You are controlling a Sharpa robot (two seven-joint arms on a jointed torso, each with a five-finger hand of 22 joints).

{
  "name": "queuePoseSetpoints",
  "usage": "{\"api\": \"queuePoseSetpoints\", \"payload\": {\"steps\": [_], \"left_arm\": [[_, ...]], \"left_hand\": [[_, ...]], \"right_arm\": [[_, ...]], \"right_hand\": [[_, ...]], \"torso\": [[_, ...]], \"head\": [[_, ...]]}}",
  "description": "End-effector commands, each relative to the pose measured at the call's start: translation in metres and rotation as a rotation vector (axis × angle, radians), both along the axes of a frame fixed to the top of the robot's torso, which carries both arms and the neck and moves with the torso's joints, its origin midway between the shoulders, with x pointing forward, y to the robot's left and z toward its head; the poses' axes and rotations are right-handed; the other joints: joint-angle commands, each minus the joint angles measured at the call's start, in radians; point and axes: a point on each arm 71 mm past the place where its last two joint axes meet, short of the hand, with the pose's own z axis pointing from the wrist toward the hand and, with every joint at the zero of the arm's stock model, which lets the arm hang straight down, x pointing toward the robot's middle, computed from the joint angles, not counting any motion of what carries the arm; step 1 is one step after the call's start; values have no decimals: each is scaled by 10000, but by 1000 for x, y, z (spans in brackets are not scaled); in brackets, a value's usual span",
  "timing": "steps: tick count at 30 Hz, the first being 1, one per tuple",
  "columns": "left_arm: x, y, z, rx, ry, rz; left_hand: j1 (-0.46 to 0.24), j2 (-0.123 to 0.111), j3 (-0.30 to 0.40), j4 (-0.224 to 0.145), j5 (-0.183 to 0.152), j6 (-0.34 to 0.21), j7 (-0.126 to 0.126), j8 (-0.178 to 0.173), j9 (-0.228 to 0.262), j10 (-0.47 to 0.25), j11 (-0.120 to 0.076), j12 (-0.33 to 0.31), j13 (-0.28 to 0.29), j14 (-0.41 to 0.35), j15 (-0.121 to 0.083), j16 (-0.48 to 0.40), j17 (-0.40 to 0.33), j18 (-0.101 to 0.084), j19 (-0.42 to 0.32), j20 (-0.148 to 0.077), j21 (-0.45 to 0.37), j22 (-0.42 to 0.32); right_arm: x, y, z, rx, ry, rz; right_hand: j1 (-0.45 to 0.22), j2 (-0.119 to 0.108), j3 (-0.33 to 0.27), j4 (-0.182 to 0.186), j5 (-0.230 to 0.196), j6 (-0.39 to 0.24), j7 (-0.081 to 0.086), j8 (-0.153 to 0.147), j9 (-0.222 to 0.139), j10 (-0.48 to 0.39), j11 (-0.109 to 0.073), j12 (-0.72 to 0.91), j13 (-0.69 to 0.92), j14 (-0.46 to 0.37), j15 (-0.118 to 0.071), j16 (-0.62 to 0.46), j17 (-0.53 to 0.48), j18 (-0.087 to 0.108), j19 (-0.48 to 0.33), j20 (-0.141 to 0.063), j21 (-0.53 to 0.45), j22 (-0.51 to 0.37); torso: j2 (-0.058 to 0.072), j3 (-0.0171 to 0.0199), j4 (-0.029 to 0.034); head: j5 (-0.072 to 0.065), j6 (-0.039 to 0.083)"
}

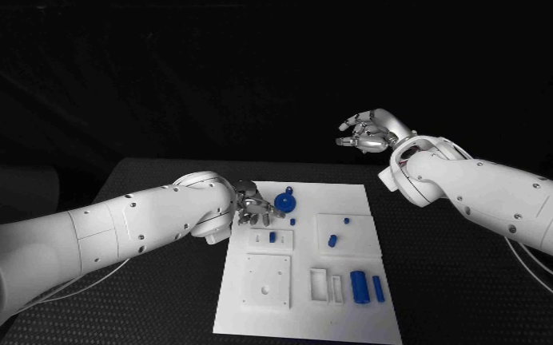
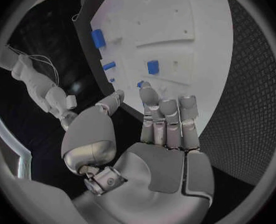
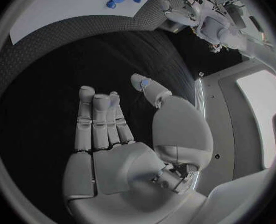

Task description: Assemble the parts on the task board

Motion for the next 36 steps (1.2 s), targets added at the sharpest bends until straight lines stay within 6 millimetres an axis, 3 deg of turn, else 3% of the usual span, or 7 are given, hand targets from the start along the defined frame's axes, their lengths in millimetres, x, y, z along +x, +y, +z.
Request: {"api": "queuePoseSetpoints", "payload": {"steps": [1,3,5,9,13,23,36], "left_arm": [[7,3,4,-556,40,312],[13,7,7,-497,-56,474],[18,12,8,-368,-102,591],[29,22,11,119,-165,640],[37,27,16,676,-465,578],[53,28,18,1706,-746,506],[63,24,16,2118,-530,436]], "left_hand": [[220,32,-74,33,-35,-183,50,-98,-51,-147,47,-148,-78,-144,60,-142,-91,-145,-164,-1159,-128,-38],[443,213,-82,-58,-23,-195,58,-94,-68,-138,54,-164,-97,-135,71,-146,-117,-160,-167,-1154,-137,-39],[765,648,-175,-302,64,-266,95,-123,-114,-173,61,-209,-133,-155,80,-179,-166,-186,-179,-1144,-152,-34],[1081,1356,-658,-933,652,-403,146,-213,-313,-309,147,-420,-289,-263,152,-361,-362,-274,-301,-1101,-341,-79],[1003,1356,-762,-963,642,-507,192,-327,-435,-332,178,-499,-350,-281,182,-425,-432,-302,-312,-1093,-422,-108],[798,1046,-684,-546,356,-799,324,-593,-709,-505,301,-707,-489,-433,298,-592,-604,-368,-394,-1085,-655,-157],[819,1096,-707,-389,286,-1089,458,-724,-831,-757,433,-849,-562,-678,446,-697,-710,-459,-599,-1031,-830,-138]], "right_arm": [[0,1,-1,-33,77,111],[0,1,-1,-33,93,110],[0,1,-1,-33,99,117],[0,1,-2,-38,114,100],[0,1,-2,-37,123,105],[0,3,-2,-25,111,125],[0,5,-2,-8,89,180]], "right_hand": [[-80,4,-44,9,47,-2,94,-52,-11,-87,-5,37,-10,-60,24,40,-10,124,-71,31,-48,196],[-80,6,-44,10,51,-3,94,-52,-12,-87,-5,39,-12,-61,25,41,-11,124,-71,31,-49,196],[-81,8,-45,10,54,-3,94,-52,-13,-88,-5,41,-14,-61,25,42,-12,124,-71,31,-49,196],[-76,16,-44,8,67,-6,94,-53,-14,-89,-4,46,-20,-62,25,44,-14,124,-70,30,-49,196],[-73,19,-44,6,75,-6,94,-53,-15,-90,-4,50,-24,-62,25,46,-16,124,-70,30,-49,196],[-71,23,-45,4,84,-8,95,-53,-17,-91,-4,56,-30,-62,25,49,-18,124,-69,30,-49,196],[-73,30,-48,7,95,-13,97,-54,-21,-94,-2,65,-41,-64,27,53,-23,124,-69,30,-50,196]], "torso": [[11,10,-10],[14,12,-8],[20,14,-13],[27,25,-30],[37,29,-35],[29,8,-11],[58,5,-50]], "head": [[22,67],[22,103],[30,116],[19,121],[7,109],[-29,76],[-72,63]]}}
